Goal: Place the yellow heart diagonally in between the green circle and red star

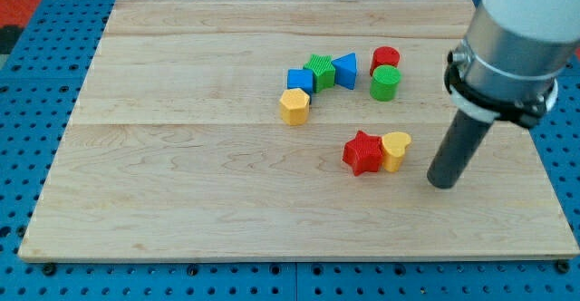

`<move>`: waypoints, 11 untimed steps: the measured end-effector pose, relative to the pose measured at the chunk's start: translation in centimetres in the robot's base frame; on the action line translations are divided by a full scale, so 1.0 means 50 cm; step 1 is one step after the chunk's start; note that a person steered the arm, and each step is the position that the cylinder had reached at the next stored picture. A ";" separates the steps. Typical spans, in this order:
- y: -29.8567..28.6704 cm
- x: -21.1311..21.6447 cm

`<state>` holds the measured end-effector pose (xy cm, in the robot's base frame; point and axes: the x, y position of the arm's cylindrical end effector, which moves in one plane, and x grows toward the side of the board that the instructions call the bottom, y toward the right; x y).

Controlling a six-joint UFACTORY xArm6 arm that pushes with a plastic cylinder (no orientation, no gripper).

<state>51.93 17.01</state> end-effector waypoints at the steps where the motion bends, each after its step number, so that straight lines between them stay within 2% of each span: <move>1: -0.003 -0.039; 2: 0.005 0.021; 3: -0.031 0.031; 4: -0.080 0.001; 5: -0.088 -0.080; 6: -0.088 -0.113; 7: -0.094 -0.099; 9: -0.185 -0.109; 11: -0.180 -0.111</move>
